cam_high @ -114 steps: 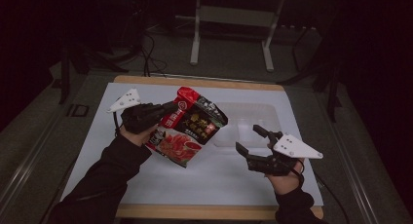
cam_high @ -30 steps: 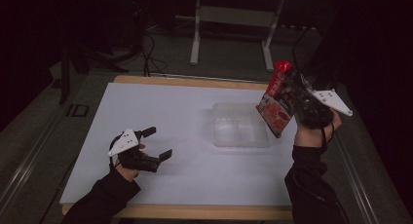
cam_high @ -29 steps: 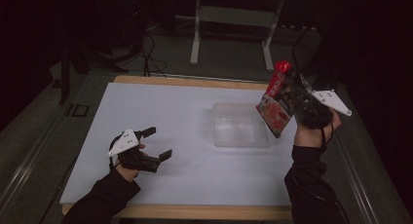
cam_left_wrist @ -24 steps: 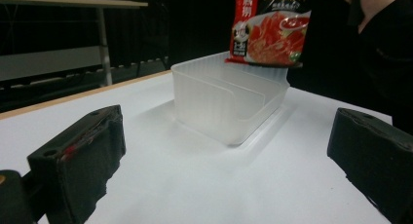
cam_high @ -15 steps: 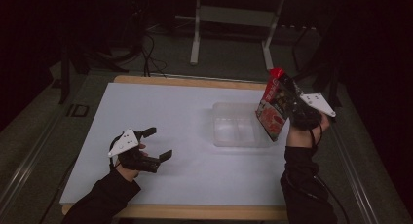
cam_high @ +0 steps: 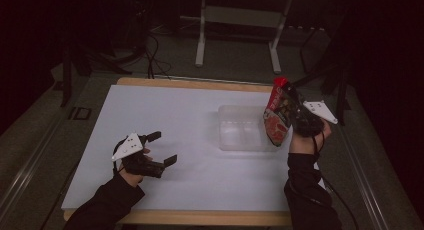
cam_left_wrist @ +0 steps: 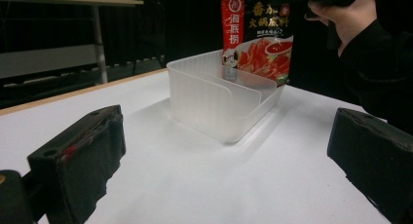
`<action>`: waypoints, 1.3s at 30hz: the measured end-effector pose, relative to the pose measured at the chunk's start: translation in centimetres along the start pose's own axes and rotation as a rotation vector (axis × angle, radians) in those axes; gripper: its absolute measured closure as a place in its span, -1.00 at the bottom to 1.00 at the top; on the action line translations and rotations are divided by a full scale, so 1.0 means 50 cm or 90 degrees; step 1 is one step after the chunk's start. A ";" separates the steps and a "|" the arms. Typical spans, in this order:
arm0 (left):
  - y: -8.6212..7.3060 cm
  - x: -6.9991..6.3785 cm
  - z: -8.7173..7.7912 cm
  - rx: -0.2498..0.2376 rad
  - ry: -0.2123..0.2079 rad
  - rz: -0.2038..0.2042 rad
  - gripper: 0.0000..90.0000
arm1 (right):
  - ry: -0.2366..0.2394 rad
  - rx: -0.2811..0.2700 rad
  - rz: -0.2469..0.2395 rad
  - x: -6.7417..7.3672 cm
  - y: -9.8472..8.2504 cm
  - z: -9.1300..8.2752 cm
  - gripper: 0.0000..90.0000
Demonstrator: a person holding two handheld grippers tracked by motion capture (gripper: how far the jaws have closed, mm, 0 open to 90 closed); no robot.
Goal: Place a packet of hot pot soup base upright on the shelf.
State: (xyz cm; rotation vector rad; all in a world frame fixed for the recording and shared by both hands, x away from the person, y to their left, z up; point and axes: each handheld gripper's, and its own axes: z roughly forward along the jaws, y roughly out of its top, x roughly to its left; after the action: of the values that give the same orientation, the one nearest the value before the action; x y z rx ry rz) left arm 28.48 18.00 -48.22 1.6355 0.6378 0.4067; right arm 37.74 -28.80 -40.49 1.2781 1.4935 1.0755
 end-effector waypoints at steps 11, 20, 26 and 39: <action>0.000 0.002 -0.003 0.000 0.001 -0.004 -0.99 | 0.026 0.020 -0.015 0.001 -0.048 -0.021 0.70; -0.002 0.003 -0.001 0.000 -0.003 -0.007 -0.99 | 0.045 0.017 -0.002 -0.003 -0.060 -0.040 0.66; -0.003 0.006 -0.003 0.000 -0.001 -0.013 -0.99 | 0.065 0.017 -0.003 -0.005 -0.047 -0.038 0.14; -0.006 0.007 -0.002 0.005 0.000 -0.012 -0.99 | 0.136 -0.009 -0.014 -0.023 -0.024 -0.072 -0.75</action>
State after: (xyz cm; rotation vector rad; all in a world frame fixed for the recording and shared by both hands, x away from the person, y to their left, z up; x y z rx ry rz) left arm 28.64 18.31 -48.50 1.6352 0.6548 0.3904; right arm 34.09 -30.31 -40.65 1.1634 1.6514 1.2376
